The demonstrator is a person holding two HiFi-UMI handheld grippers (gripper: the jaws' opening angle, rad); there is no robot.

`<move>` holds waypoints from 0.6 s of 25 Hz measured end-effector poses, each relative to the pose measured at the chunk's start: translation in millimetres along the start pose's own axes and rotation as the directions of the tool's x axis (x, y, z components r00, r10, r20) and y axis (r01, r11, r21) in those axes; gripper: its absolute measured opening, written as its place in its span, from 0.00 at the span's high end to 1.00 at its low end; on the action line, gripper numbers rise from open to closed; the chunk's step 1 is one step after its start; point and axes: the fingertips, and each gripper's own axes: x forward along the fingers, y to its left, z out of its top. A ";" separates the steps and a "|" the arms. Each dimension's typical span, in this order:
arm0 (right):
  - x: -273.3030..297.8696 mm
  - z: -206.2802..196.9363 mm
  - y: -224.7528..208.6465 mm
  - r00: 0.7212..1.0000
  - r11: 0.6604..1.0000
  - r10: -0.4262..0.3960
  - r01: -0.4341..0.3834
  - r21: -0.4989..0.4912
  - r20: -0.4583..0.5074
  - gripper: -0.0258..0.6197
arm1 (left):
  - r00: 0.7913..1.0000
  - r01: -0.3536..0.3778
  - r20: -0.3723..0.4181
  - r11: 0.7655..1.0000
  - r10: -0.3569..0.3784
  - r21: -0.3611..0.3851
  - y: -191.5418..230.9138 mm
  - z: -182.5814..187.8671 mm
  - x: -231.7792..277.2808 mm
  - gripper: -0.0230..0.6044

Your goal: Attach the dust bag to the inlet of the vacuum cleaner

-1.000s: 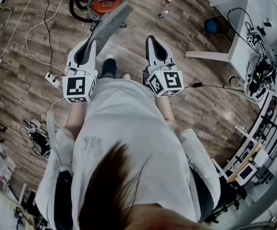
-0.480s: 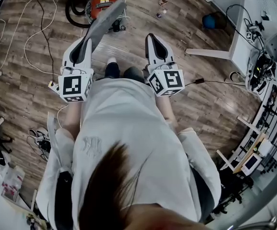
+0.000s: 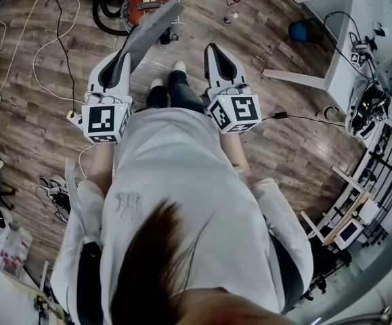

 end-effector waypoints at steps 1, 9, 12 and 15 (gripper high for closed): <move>4.1 1.4 -3.3 1.000 1.000 0.010 -0.010 0.001 0.001 0.96 | 1.000 0.001 -0.003 1.000 -0.001 0.004 -1.3 1.4 4.1 0.90; 47.3 10.5 -37.4 0.995 0.995 0.103 -0.103 0.014 -0.006 0.96 | 0.999 -0.039 -0.023 0.999 0.040 0.035 -4.0 12.2 42.0 0.90; 62.0 11.3 -53.5 0.991 0.991 0.133 -0.132 0.009 -0.020 0.96 | 0.997 -0.067 -0.024 0.997 0.068 0.041 -4.0 14.9 57.5 0.90; 71.7 11.3 -69.5 0.987 0.987 0.158 -0.158 0.008 -0.033 0.96 | 0.995 -0.092 -0.038 0.993 0.095 0.074 -6.7 15.0 70.6 0.90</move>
